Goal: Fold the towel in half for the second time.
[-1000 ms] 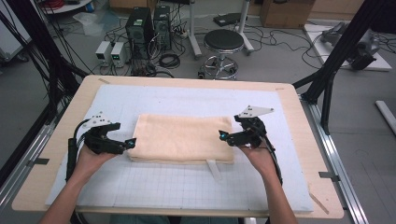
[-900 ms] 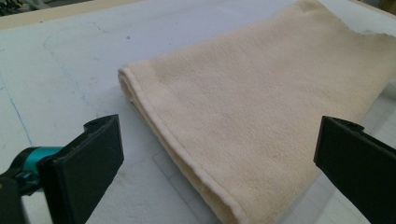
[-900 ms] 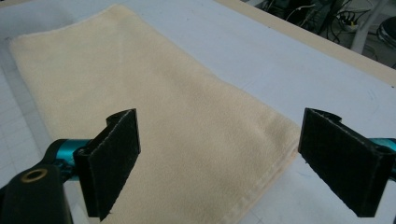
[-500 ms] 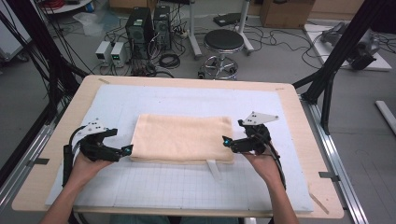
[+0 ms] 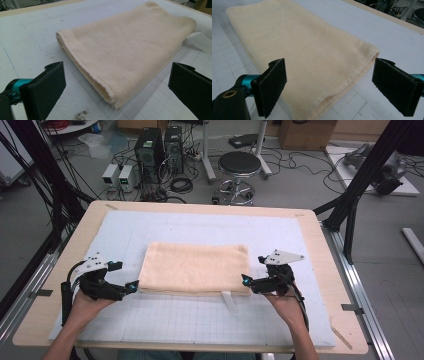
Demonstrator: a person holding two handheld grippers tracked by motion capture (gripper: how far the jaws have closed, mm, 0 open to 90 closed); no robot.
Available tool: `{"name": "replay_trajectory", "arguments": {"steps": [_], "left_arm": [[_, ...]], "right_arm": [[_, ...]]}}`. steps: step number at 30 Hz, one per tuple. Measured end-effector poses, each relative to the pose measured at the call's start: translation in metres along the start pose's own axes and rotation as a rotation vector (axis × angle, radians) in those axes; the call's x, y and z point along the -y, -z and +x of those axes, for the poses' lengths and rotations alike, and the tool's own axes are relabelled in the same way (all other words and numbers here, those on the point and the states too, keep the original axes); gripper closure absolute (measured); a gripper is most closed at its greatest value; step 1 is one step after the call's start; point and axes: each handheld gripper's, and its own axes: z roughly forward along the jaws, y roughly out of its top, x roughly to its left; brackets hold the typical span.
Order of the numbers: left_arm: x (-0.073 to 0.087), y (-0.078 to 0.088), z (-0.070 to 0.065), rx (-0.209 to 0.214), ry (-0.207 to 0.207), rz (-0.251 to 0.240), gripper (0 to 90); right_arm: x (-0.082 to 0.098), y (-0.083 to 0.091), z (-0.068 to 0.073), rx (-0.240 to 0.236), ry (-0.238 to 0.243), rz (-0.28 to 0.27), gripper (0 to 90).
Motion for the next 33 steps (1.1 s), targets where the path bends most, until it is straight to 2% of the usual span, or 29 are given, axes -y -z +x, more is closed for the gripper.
{"name": "replay_trajectory", "arguments": {"steps": [6,11,13,20,33], "left_arm": [[0.005,0.006,-0.007,-0.003,-0.012,0.008,1.8],[0.010,0.013,-0.010,-0.028,-0.020,0.004,1.7],[0.012,0.015,-0.012,-0.022,-0.024,0.007,1.8],[0.019,0.021,-0.016,-0.030,-0.018,0.004,1.8],[0.034,0.032,-0.023,-0.048,-0.028,0.035,1.7]], "right_arm": [[0.010,0.007,0.004,0.009,0.006,-0.008,11.9],[0.017,0.013,0.007,0.009,0.007,-0.004,11.8],[0.021,0.015,0.008,0.011,0.011,-0.004,11.8],[0.031,0.024,0.011,0.017,-0.007,-0.006,11.8],[0.054,0.039,0.017,0.034,-0.031,-0.017,11.8]]}}
